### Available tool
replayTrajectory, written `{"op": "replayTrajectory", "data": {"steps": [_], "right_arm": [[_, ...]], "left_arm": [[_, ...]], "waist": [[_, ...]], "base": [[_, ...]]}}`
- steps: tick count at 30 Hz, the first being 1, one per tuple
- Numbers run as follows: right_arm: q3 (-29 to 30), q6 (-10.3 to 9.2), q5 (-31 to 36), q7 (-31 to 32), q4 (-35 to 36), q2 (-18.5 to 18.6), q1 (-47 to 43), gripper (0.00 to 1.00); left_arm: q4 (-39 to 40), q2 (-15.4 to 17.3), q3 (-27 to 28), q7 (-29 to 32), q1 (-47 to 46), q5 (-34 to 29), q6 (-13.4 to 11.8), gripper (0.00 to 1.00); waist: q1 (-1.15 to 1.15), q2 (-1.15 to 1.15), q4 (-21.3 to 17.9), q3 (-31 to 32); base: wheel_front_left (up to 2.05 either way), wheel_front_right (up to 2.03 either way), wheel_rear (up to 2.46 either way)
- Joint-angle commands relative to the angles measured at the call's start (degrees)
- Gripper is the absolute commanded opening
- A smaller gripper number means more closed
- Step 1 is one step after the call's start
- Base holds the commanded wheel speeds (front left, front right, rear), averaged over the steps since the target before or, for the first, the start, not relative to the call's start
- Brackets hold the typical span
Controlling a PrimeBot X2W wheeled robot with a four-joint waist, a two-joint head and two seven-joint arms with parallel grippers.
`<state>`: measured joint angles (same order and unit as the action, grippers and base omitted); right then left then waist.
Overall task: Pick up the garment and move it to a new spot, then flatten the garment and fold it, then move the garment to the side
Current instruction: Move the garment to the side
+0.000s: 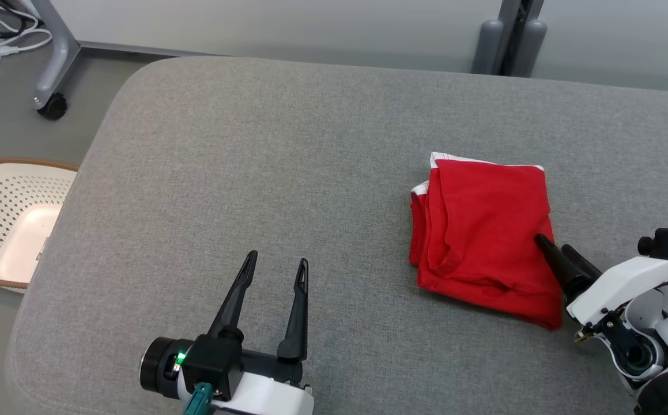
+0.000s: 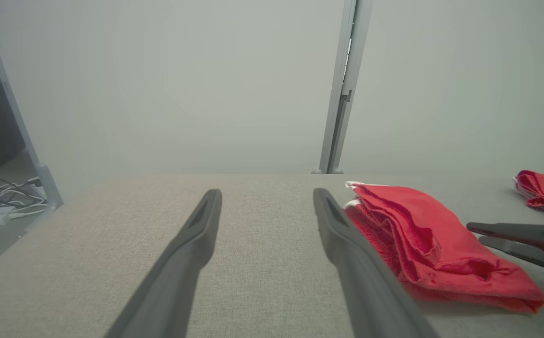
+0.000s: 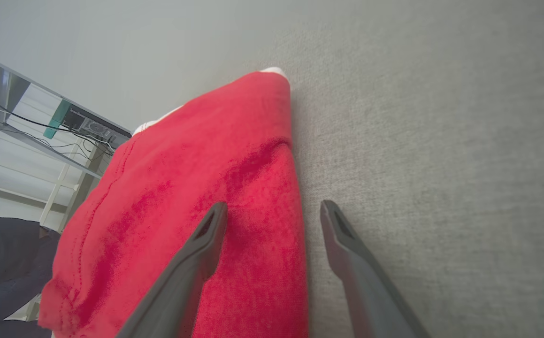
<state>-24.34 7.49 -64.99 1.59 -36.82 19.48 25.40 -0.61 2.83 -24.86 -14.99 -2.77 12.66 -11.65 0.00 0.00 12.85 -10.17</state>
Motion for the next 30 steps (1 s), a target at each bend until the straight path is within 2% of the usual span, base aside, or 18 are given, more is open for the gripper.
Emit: {"op": "replayTrajectory", "data": {"steps": [1, 4, 6, 7, 8, 10, 11, 17, 21, 30], "right_arm": [[-0.5, 0.00, -1.3, 0.9, -0.4, 0.6, 0.9, 1.00], [-1.8, 0.00, -3.7, 2.0, -0.4, 1.2, 2.1, 1.00], [-3.3, 0.00, -5.2, 1.4, -0.2, 1.8, 2.7, 0.72], [-3.6, 0.00, -5.6, 1.2, -0.2, 1.9, 2.9, 0.50], [-4.2, 0.00, -5.9, 0.9, 0.1, 2.2, 3.0, 0.41], [-5.4, 0.00, -6.2, -0.1, 0.8, 2.8, 3.3, 0.18], [-5.8, 0.00, -6.5, -0.5, 1.0, 3.1, 3.5, 0.00], [-8.9, 0.00, -7.4, -4.0, 3.2, 4.8, 4.2, 0.00], [-11.5, 0.00, -5.8, -6.9, 4.3, 6.4, 4.9, 0.00], [-16.7, 0.00, -2.7, -12.3, 5.7, 8.3, 9.7, 0.00]], "left_arm": [[0.1, 0.2, 0.0, -0.2, -0.9, 0.1, -0.3, 1.00], [-0.1, 0.2, -0.4, -0.2, -1.8, 0.2, -0.5, 1.00], [-0.3, 0.2, -0.9, -0.2, -2.1, 0.0, -0.6, 1.00], [-0.3, 0.2, -0.9, -0.2, -2.3, -0.1, -0.7, 1.00], [-0.4, 0.2, -1.0, -0.2, -2.4, -0.1, -0.7, 1.00], [-0.5, 0.2, -1.2, -0.2, -2.6, -0.1, -0.9, 1.00], [-0.5, 0.2, -1.3, -0.2, -2.7, -0.2, -0.9, 1.00], [-0.8, 0.2, -1.2, -0.2, -2.4, -0.7, -1.1, 1.00], [-0.7, 0.2, -0.5, -0.2, -1.9, -1.3, -0.7, 1.00], [-0.4, 0.2, 0.9, -0.2, -2.6, -3.4, 1.0, 1.00]], "waist": [[0.00, 0.00, 0.9, -1.1], [0.00, 0.00, 1.6, -2.1], [0.00, 0.00, 2.1, -2.6], [0.00, 0.00, 2.1, -2.7], [0.00, 0.00, 2.2, -2.8], [0.00, 0.00, 2.3, -2.9], [0.00, 0.00, 2.3, -2.9], [0.00, 0.00, 1.7, -2.3], [0.00, 0.00, 0.2, -1.8], [0.00, 0.00, -7.6, -2.8]], "base": [[0.00, 0.00, 0.00], [0.00, 0.00, 0.00], [0.00, 0.00, 0.00], [0.00, 0.00, 0.00], [0.00, 0.00, 0.00], [0.00, 0.00, 0.00], [0.00, 0.00, 0.00], [0.00, 0.00, 0.00], [0.00, 0.00, 0.00], [0.00, 0.00, 0.00]]}}
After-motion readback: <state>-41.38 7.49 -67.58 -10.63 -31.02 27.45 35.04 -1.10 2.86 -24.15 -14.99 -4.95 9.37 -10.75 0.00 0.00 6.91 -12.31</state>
